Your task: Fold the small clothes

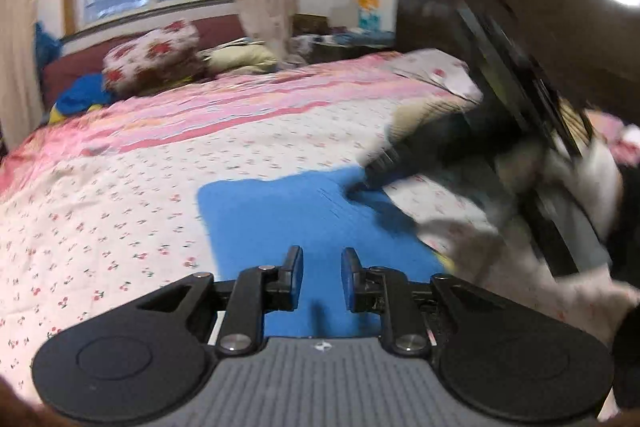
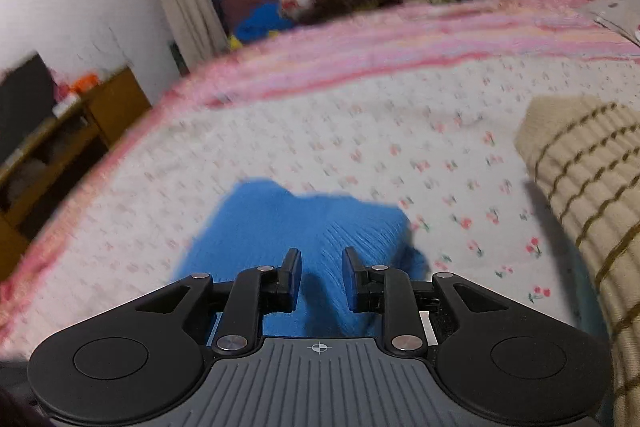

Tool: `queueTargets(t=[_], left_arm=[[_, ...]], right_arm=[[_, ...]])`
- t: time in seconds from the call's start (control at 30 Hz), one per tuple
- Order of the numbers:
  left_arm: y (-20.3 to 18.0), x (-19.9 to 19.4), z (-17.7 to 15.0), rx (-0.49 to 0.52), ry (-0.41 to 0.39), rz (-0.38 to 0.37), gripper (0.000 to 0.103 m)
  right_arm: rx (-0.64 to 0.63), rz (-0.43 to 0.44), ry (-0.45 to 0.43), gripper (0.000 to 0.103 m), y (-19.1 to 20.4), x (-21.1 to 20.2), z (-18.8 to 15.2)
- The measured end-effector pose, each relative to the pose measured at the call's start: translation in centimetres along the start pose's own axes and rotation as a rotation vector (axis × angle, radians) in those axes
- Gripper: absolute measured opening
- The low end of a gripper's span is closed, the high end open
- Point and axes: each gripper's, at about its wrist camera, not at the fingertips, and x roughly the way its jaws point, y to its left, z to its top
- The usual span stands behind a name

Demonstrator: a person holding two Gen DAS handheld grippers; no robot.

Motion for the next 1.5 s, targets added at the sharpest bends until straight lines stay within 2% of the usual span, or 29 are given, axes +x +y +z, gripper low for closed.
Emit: queueTargets(t=[0.13,0.23,0.33,0.37,0.5,0.57,0.7,0.8,0.97,1.07,1.1,1.17,1.23,1.5], left_arm=[[2.3,2.5,-0.2,-0.084,0.059,0.043,0.031],[4.2,4.1,-0.1,-0.165,0.087,0.025,0.032],[4.6,4.4,0.0,-0.182,0.074,0.03,0.04],[4.7,4.3,0.2,-0.183,0.067,0.041,0.041],[5.5,4.5,0.5,-0.206,0.066,0.058,0.049],[5.9,5.3,0.3,-0.21,0.094,0.057,0.054],[6.6,5.9,-0.4,-0.247,0.121,0.026,0.055],[6.9,5.6,-0.4,-0.257,0.122,0.013,0.056],[7.1,5.7,0.1,-0.244,0.128,0.007,0.057],[7.4,6.0,0.1,-0.243,0.135,-0.008,0.062],[7.6,6.1,0.1,-0.248,0.133,-0.016,0.063],[7.9,6.2,-0.1,-0.264,0.134,-0.035,0.065],[8.3,6.5,-0.3,-0.287,0.14,-0.07,0.067],[9.1,8.3,-0.4,-0.335,0.169,-0.156,0.073]], right_arm=[[0.012,-0.024,-0.001,0.021,-0.8,-0.2,-1.1],[0.01,-0.02,-0.013,0.023,-0.4,-1.6,-1.3],[0.019,0.02,-0.023,0.034,0.1,-2.7,-1.8],[0.025,0.038,-0.014,0.041,0.2,-2.9,-2.1],[0.021,0.041,0.0,0.049,0.9,-3.1,-3.0],[0.013,-0.005,0.027,0.048,0.8,-2.3,-3.6],[0.061,0.022,0.048,0.026,0.0,-2.6,-4.8],[0.084,0.031,0.061,0.024,-0.6,-2.6,-5.3],[0.089,0.036,0.035,0.021,0.0,-3.4,-4.9],[0.086,0.017,0.035,0.029,-0.1,-3.4,-4.8],[0.086,0.015,0.034,0.04,-0.1,-3.3,-4.9],[0.082,0.002,0.033,0.051,-0.2,-3.1,-5.0],[0.098,0.002,0.035,0.054,-0.6,-2.7,-5.0],[0.309,0.177,0.071,0.06,-4.0,-1.0,-5.0]])
